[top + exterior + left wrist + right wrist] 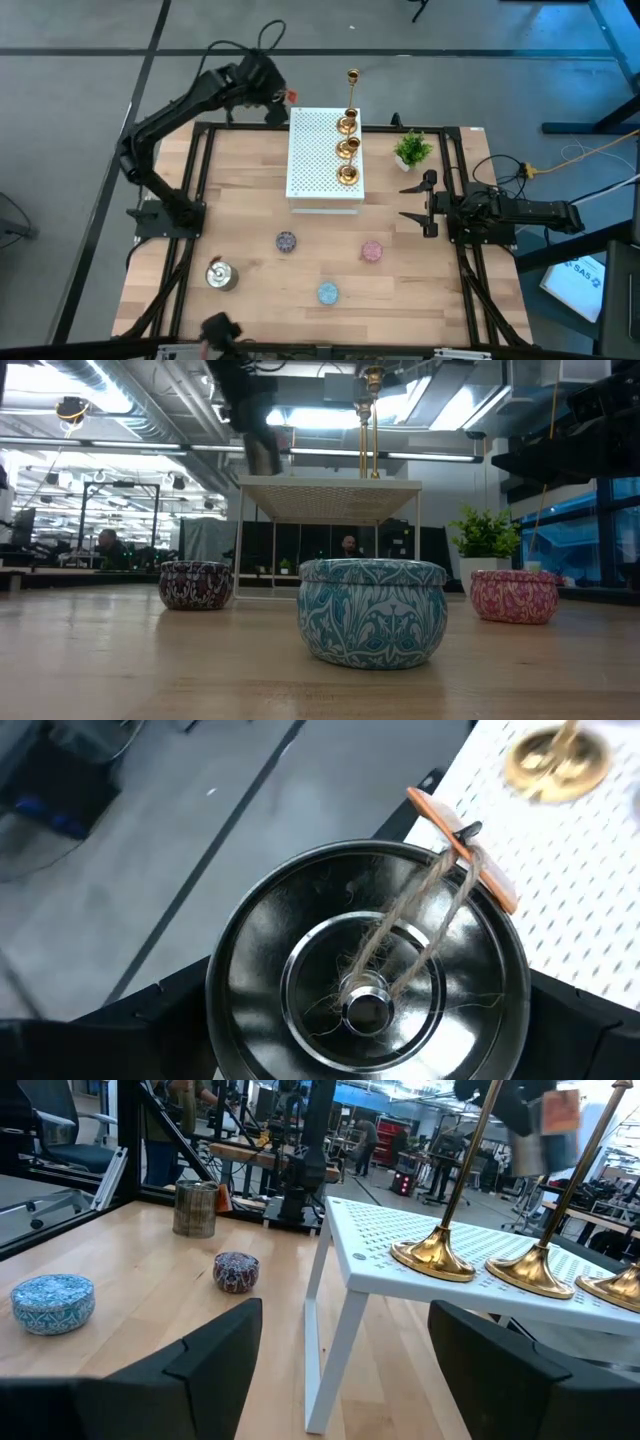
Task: Pick & Place candle stick holders
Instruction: Put the top silver scented candle can on the shelf
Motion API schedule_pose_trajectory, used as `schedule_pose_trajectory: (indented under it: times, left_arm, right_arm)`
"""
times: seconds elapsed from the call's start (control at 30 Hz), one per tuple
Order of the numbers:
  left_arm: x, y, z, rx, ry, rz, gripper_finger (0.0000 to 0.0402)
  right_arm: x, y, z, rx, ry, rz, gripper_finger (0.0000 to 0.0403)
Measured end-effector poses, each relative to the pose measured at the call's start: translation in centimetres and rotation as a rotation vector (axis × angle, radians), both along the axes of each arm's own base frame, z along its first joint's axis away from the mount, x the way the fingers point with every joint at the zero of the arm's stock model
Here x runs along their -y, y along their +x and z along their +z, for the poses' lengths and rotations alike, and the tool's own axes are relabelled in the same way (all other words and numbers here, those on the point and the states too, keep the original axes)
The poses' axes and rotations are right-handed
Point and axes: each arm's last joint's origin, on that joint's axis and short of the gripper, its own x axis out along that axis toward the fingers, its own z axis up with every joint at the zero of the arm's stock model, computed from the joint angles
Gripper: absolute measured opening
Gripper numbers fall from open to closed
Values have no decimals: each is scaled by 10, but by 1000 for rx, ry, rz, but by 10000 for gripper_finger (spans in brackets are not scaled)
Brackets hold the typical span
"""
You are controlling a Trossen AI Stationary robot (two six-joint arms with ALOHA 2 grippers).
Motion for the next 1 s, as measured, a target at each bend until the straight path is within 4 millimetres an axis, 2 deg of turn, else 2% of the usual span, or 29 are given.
schedule_pose_trajectory:
  times: [0.2, 0.43, 0.63, 1.0]
  left_arm:
    - [-13, 38, -9, 49, -55, -106, 351]
    - [-24, 68, -37, 9, -124, -152, 351]
    - [-24, 76, -45, -6, -137, -163, 351]
    - [-19, 78, -41, 22, -146, -211, 351]
  right_arm:
    - [0, 0, 0, 0, 0, 0, 291]
    - [0, 0, 0, 0, 0, 0, 291]
    - [0, 0, 0, 0, 0, 0, 291]
    - [0, 0, 0, 0, 0, 0, 291]
